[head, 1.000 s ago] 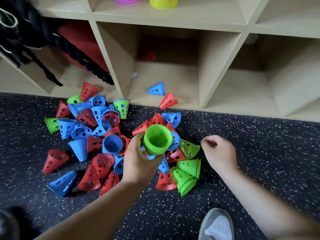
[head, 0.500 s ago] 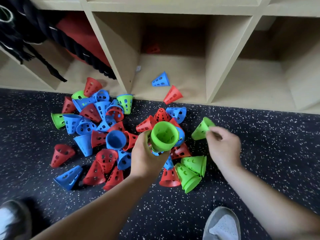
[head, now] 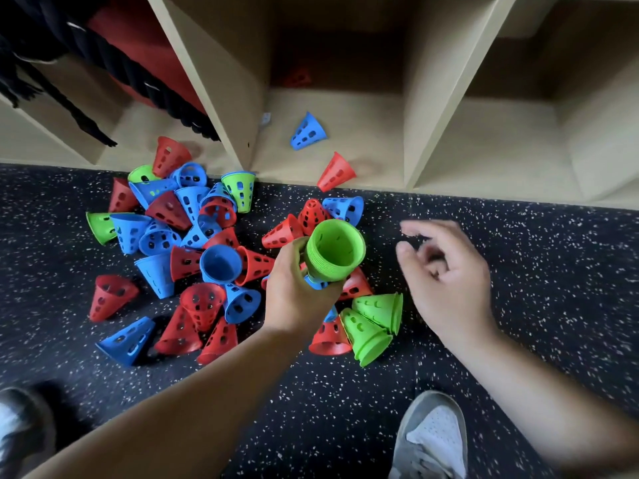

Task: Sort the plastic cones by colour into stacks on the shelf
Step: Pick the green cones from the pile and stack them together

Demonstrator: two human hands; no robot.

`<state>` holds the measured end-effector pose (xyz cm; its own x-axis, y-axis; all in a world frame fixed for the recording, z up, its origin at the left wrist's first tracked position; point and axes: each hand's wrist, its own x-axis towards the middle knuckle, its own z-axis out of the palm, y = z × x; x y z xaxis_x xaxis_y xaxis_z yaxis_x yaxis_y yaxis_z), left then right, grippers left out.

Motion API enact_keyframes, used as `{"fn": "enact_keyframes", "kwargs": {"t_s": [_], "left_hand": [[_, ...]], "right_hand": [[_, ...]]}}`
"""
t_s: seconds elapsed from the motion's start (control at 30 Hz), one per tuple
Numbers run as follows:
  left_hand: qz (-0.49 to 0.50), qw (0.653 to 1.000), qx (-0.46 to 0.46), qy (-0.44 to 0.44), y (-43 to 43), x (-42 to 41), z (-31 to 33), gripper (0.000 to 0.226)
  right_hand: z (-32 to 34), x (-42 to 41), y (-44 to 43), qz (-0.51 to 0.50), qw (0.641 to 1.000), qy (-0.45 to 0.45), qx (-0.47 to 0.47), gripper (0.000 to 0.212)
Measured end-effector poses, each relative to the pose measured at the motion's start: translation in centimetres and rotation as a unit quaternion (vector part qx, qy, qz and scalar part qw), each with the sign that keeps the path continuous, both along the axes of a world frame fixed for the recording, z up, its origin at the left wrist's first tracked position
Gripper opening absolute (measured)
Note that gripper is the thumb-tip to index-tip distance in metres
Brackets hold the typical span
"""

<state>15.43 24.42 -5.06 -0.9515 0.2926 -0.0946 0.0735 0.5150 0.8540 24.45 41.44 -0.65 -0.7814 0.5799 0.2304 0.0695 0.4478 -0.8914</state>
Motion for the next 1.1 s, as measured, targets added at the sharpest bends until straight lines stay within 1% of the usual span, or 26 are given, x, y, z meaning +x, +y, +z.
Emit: {"fn": "enact_keyframes", "kwargs": {"t_s": [0.03,0.07,0.1,0.17,0.2,0.27,0.33,0.4,0.6,0.67,0.77,0.83,0.9,0.97,1.03,1.1], "left_hand": [[0.000,1.000,-0.002,0.000,-0.2,0.0,0.1,0.061],[0.001,1.000,-0.003,0.000,-0.3,0.1,0.1,0.062],[0.002,1.000,-0.003,0.002,-0.5,0.2,0.1,0.062],[0.007,1.000,-0.003,0.010,-0.7,0.3,0.0,0.061],[0.009,1.000,-0.005,0.013,-0.7,0.4,0.0,0.060],[0.008,1.000,-0.009,0.009,-0.9,0.6,-0.1,0.061],[0.006,1.000,-0.006,0.001,-1.0,0.8,-0.2,0.061],[0.007,1.000,-0.003,-0.003,-1.0,0.9,-0.2,0.061],[0.018,1.000,0.002,0.003,-1.0,0.3,-0.2,0.059],[0.021,1.000,0.009,-0.001,-1.0,0.0,-0.3,0.059],[0.027,1.000,0.011,0.006,-0.9,-0.5,-0.5,0.061],[0.026,1.000,0.009,0.007,-0.9,-0.7,-0.6,0.061],[0.024,1.000,0.014,0.006,-0.9,-0.9,-0.6,0.061],[0.022,1.000,0.021,0.003,-0.7,-1.1,-0.5,0.060],[0.019,0.999,0.033,-0.002,-0.5,-1.2,-0.4,0.061],[0.020,0.999,0.048,-0.010,-0.3,-1.2,-0.5,0.061]], "right_hand": [[-0.6,0.8,0.0,-0.059,0.997,-0.036,-0.032,0.017],[-1.5,1.7,0.1,-0.106,0.988,-0.096,-0.056,0.014],[-2.5,2.5,0.0,-0.132,0.974,-0.172,-0.065,0.014],[-4.4,3.9,-0.3,-0.131,0.939,-0.311,-0.065,0.025],[-5.1,4.2,-0.6,-0.121,0.925,-0.354,-0.071,0.029],[-6.0,4.5,-1.2,-0.103,0.910,-0.388,-0.104,0.027],[-6.5,4.2,-1.6,-0.097,0.913,-0.377,-0.124,0.013],[-6.8,3.7,-1.6,-0.098,0.919,-0.363,-0.118,0.003],[-7.1,2.2,-1.1,-0.092,0.926,-0.349,-0.113,0.008],[-7.5,2.0,-0.8,-0.086,0.922,-0.360,-0.115,0.005],[-6.7,1.9,-0.2,-0.102,0.926,-0.348,-0.106,0.007],[-5.1,1.8,0.5,-0.113,0.948,-0.294,-0.039,0.010],[-2.7,1.4,1.1,-0.108,0.974,-0.194,0.037,0.011],[0.0,0.6,1.4,-0.077,0.991,-0.080,0.077,0.012],[2.3,-0.6,1.3,-0.036,0.994,0.003,0.106,0.012],[3.4,-2.0,0.8,0.013,0.986,0.044,0.158,0.011]]}}
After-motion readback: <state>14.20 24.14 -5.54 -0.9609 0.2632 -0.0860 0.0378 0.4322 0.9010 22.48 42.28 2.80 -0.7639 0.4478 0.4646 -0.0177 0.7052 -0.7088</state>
